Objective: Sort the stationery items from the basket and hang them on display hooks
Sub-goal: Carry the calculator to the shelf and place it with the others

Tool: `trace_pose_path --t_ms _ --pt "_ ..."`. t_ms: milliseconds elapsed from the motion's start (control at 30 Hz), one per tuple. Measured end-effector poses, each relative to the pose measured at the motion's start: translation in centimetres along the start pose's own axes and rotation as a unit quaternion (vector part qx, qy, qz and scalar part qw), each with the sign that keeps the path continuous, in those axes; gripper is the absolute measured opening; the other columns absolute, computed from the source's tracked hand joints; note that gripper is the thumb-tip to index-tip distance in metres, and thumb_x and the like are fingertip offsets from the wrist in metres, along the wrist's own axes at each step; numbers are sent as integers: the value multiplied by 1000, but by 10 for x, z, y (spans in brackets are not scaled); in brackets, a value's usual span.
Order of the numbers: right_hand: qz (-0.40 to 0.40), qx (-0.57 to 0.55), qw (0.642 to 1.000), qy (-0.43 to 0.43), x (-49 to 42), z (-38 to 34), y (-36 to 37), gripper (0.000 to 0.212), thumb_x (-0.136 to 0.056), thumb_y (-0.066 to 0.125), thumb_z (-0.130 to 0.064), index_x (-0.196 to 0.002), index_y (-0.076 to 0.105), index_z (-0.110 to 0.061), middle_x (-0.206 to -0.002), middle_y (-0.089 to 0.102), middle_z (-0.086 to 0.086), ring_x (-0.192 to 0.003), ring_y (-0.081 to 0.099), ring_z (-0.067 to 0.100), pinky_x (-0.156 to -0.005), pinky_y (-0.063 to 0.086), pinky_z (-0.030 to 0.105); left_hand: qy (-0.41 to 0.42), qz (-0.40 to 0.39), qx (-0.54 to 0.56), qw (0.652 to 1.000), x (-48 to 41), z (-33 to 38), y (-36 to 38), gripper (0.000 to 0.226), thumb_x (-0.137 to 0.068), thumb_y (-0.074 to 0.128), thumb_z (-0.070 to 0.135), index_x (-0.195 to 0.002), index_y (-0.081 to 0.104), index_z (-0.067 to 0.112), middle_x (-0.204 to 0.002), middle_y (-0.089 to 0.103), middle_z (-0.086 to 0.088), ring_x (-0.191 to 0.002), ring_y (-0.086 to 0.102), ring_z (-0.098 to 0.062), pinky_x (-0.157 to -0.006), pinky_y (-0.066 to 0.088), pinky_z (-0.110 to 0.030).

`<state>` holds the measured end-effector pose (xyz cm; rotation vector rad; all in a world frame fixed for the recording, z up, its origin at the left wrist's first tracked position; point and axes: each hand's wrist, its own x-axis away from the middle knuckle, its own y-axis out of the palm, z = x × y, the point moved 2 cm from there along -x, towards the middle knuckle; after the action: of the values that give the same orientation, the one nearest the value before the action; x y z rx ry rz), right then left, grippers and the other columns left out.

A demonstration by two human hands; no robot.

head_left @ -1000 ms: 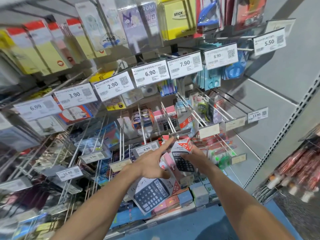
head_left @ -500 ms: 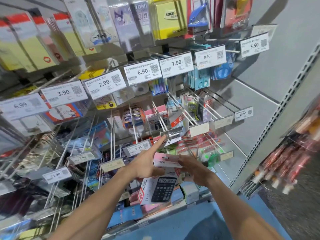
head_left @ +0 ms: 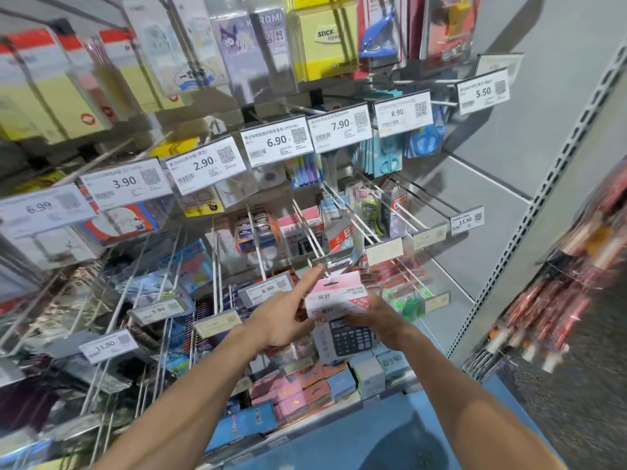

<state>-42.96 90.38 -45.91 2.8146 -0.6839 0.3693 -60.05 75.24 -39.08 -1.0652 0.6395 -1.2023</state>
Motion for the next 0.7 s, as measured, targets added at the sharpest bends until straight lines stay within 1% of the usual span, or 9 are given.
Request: trace_pose_path --t_ms 33,100,200,300,400,467,500,600,700 --pt "5 -8 1000 -1 -2 -2 -2 56 -84 76 2 -134 51 3 -122 65 32 -108 68 47 -92 57 59 -6 5 -13 1000 0 0 0 108 -90 70 36 -149 -16 67 -73 66 -8 -51 60 -31 -46 51 -50" --pt "7 -15 1000 -5 -6 -7 -5 56 -83 75 3 -133 50 2 -121 65 31 -106 69 45 -89 59 56 -12 8 -27 1000 1 1 -1 109 -92 66 27 -148 -18 68 -69 66 -13 -51 61 -35 -44 51 -51" --pt "2 -6 1000 2 -11 -11 -3 64 -79 78 0 -135 46 1 -124 62 32 -110 67 48 -87 60 53 -9 -3 -27 1000 2 0 -3 112 -91 64 20 -147 -20 69 -72 66 -13 -55 63 -36 -46 55 -53" --pt "9 1 1000 1 -18 -9 4 58 -85 75 3 -136 46 -1 -121 65 29 -106 70 42 -85 61 49 -12 -8 -28 999 2 0 -5 113 -90 62 16 -146 -20 70 -68 62 -11 -54 61 -37 -45 53 -51" --pt "41 16 999 -4 -22 -8 10 53 -82 80 -6 -129 55 -5 -115 70 23 -101 73 37 -90 59 56 -19 -13 -27 999 4 1 -6 115 -91 61 12 -144 -22 70 -65 60 -9 -48 54 -29 -42 48 -43" --pt "56 22 998 -9 -24 -8 12 56 -76 82 -13 -126 58 -8 -114 71 21 -102 73 37 -92 57 60 -24 -15 -12 1000 5 1 -5 119 -89 61 6 -144 -23 71 -60 56 -6 -46 49 -22 -41 44 -37" --pt "60 24 998 -9 -27 -8 11 55 -77 82 -12 -126 58 -8 -115 71 21 -104 72 38 -93 56 61 -23 -15 -6 1000 5 2 -5 121 -88 61 4 -144 -23 71 -57 54 -4 -45 47 -21 -41 43 -35" --pt "70 35 997 5 -32 -8 5 46 -83 81 -9 -122 56 -12 -116 69 21 -105 70 38 -92 57 60 -24 -20 2 1000 5 4 -3 126 -86 64 0 -144 -24 69 -55 49 -4 -44 44 -20 -40 41 -36" --pt "77 42 996 13 -38 -10 3 45 -85 81 -10 -121 54 -14 -116 69 18 -104 71 35 -91 59 57 -29 -24 -7 999 5 7 -4 132 -81 64 -6 -145 -24 68 -59 50 -7 -44 44 -20 -38 39 -32"
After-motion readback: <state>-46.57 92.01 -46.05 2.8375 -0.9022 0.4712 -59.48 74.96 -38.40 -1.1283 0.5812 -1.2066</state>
